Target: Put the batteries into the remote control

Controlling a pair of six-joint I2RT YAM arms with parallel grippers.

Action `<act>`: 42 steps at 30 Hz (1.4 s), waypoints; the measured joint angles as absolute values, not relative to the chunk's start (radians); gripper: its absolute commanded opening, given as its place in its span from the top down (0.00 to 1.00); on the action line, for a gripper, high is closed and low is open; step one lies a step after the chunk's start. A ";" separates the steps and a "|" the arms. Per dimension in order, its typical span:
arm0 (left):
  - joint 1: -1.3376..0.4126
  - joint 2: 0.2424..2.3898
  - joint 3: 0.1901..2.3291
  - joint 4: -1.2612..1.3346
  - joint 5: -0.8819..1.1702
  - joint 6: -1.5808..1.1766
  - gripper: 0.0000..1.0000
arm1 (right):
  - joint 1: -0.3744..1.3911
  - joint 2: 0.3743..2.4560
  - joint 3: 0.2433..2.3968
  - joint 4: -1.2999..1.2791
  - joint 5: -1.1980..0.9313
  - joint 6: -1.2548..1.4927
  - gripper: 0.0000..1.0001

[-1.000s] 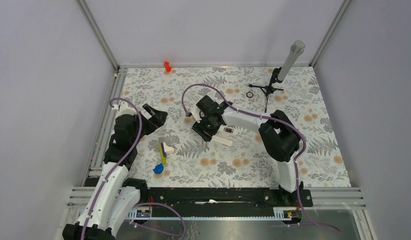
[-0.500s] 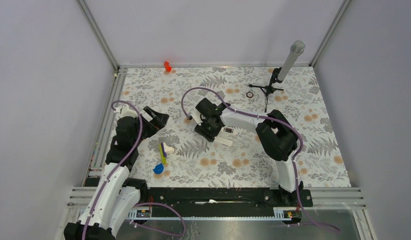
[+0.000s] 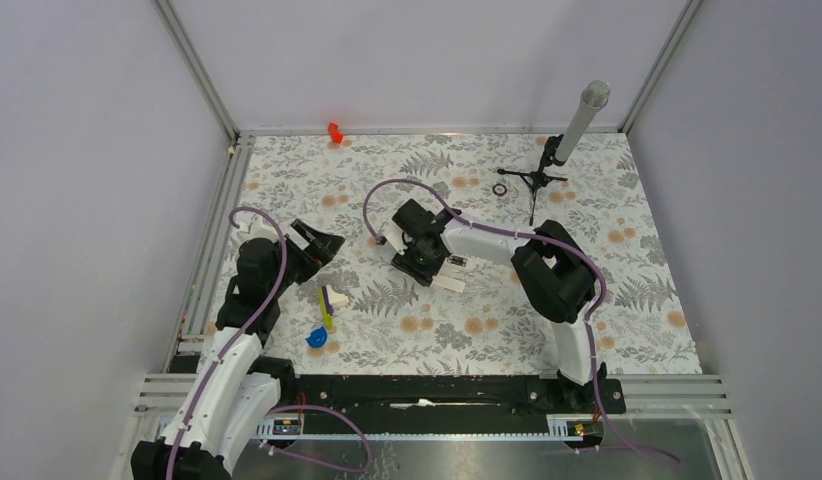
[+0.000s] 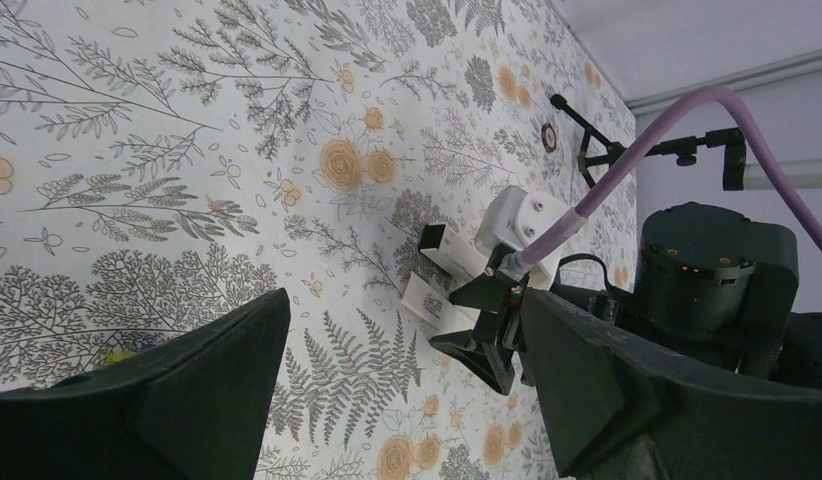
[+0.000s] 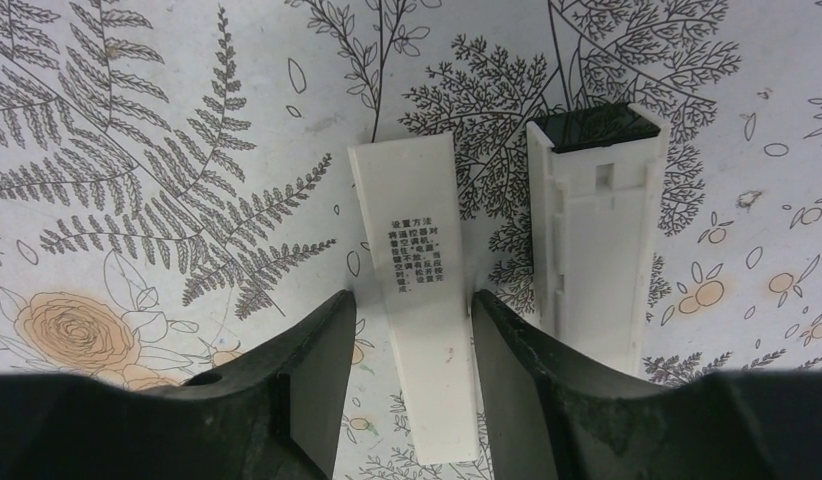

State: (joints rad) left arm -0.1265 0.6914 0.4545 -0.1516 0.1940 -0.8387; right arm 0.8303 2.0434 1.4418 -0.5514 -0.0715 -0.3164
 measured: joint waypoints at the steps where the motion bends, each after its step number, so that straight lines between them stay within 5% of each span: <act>1: -0.126 0.692 0.451 -0.146 0.203 -0.841 0.10 | 0.830 2.043 1.440 -0.549 -0.070 -0.318 0.55; 9: -0.126 0.736 0.418 -0.074 0.292 -0.893 0.17 | 0.829 1.991 1.354 -0.456 -0.064 -0.317 0.69; 30: -0.170 1.064 0.326 0.195 0.525 -1.033 0.22 | 0.830 1.814 1.166 -0.282 -0.147 -0.279 0.65; 42: -0.217 1.079 0.334 0.163 0.440 -1.030 0.29 | 0.835 1.782 1.124 -0.250 -0.178 -0.245 0.33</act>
State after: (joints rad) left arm -0.2169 1.0790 0.3344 0.1635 0.4404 -1.0302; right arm 0.8352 1.7824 1.1240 -0.2504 -0.1783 -0.2447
